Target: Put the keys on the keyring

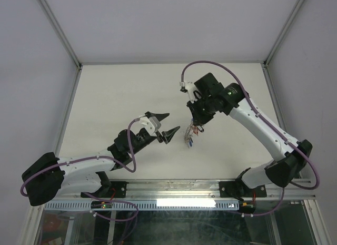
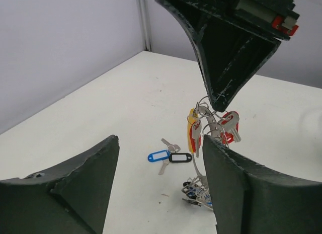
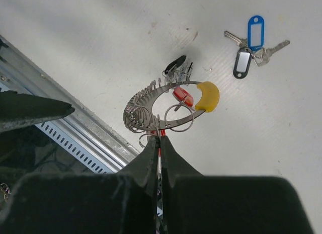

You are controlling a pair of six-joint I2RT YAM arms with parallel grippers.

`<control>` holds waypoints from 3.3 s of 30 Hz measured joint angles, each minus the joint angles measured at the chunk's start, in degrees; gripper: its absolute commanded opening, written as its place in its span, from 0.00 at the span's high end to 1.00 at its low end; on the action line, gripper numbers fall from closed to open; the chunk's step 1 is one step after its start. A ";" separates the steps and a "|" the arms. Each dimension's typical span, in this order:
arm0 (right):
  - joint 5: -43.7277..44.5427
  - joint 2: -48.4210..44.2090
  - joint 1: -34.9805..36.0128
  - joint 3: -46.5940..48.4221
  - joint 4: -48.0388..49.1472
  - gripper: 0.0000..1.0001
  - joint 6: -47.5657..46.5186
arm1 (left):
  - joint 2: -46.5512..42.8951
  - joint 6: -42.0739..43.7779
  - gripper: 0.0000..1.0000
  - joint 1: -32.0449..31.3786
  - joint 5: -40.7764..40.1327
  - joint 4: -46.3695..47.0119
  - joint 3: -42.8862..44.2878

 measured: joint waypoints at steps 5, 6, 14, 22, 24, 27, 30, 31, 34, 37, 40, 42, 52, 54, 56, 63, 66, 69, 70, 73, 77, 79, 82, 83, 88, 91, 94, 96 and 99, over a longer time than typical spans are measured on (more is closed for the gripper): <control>3.67 6.75 0.00 4.85 -7.43 1.00 1.73 | 0.17 0.02 0.23 0.00 -0.55 -0.96 0.00; 4.13 7.85 0.00 4.85 -8.76 1.00 2.21 | 0.24 -0.28 0.22 0.00 -0.92 -1.01 0.02; 5.33 15.12 0.72 6.10 -14.01 1.00 4.11 | -1.16 -4.13 0.23 0.00 -2.67 -0.98 -2.21; 1.44 18.29 0.92 10.45 -13.68 1.00 4.00 | -1.40 -7.39 0.21 0.00 -2.05 -0.81 -3.48; 0.50 18.29 0.92 12.04 -13.38 1.00 4.00 | -0.70 -7.28 0.22 0.00 -1.07 0.04 -3.96; -0.39 18.29 0.92 13.18 -12.81 1.00 4.02 | 2.34 -6.73 0.27 0.00 0.76 1.09 -3.96; -1.03 18.27 0.92 13.27 -11.91 1.00 4.07 | 5.88 -5.64 0.33 0.00 1.84 1.22 -3.93; -1.16 18.27 0.92 13.27 -11.72 1.00 4.09 | 6.60 -5.25 0.34 -0.02 2.01 1.25 -3.93; -1.75 18.27 0.92 13.27 -11.21 1.00 4.09 | 8.68 -3.43 0.34 -0.50 2.03 1.46 -3.76; -2.27 18.25 0.90 13.27 -10.84 1.00 4.09 | 10.14 -1.68 0.35 -1.05 2.03 1.88 -3.21; -2.51 18.12 0.90 13.27 -10.60 1.00 4.09 | 11.80 -0.11 0.35 -1.81 2.05 2.86 -2.25; -2.54 17.97 0.90 13.27 -10.40 1.00 4.13 | 12.81 0.72 0.39 -2.27 2.08 3.80 -1.64; -3.37 16.70 0.85 13.27 -10.25 1.00 4.28 | 17.49 5.57 0.72 -3.80 0.09 4.96 1.07; -3.50 16.63 0.85 13.27 -10.25 1.00 4.28 | 17.86 6.51 0.83 -4.09 -0.90 4.96 1.22; -3.58 16.63 0.85 13.22 -10.23 1.00 4.26 | 18.69 7.21 0.93 -4.13 -1.62 5.09 1.68; -3.54 16.13 0.70 11.69 -9.14 1.00 4.26 | 19.89 9.46 1.00 -4.48 -6.36 5.20 2.43; -3.56 15.47 0.70 10.64 -8.24 1.00 4.26 | 19.89 10.27 1.00 -4.87 -8.48 5.62 2.43; -3.56 14.84 0.70 9.86 -7.10 1.00 4.31 | 19.89 11.26 1.00 -5.14 -9.77 6.08 2.43; -3.56 14.71 0.70 9.73 -6.99 1.00 4.31 | 19.89 11.54 1.00 -5.18 -10.19 6.25 2.40; -3.74 14.27 0.70 8.85 -5.77 1.00 4.33 | 19.89 12.37 0.96 -5.27 -11.21 6.56 2.40; -4.20 14.10 0.70 7.63 -4.81 1.00 4.39 | 19.89 12.83 0.80 -5.60 -12.04 6.34 2.27; -4.50 14.10 0.70 6.95 -4.68 1.00 4.39 | 19.89 12.79 0.77 -5.57 -12.33 6.29 2.14; -5.01 14.10 0.70 6.01 -4.90 1.00 4.39 | 19.89 12.50 0.69 -5.57 -12.81 6.62 2.03; -5.07 14.10 0.70 5.77 -4.94 1.00 4.39 | 19.89 12.35 0.67 -5.57 -12.90 6.91 1.95; -5.27 14.10 0.70 4.70 -5.01 1.00 4.39 | 19.91 11.45 0.56 -5.57 -12.92 8.15 0.87; -5.25 14.10 0.68 4.31 -5.05 1.00 4.39 | 19.89 11.21 0.52 -5.57 -12.61 9.07 0.07; -5.25 14.10 0.50 4.17 -5.14 1.00 4.35 | 19.89 11.26 0.47 -5.57 -11.58 10.14 -0.81; -5.31 14.10 0.42 4.13 -5.18 1.00 4.33 | 19.89 11.37 0.46 -5.57 -10.73 10.71 -1.20; -5.44 14.10 0.33 4.13 -5.20 1.00 4.31 | 19.89 11.78 0.47 -5.57 -8.72 11.41 -1.53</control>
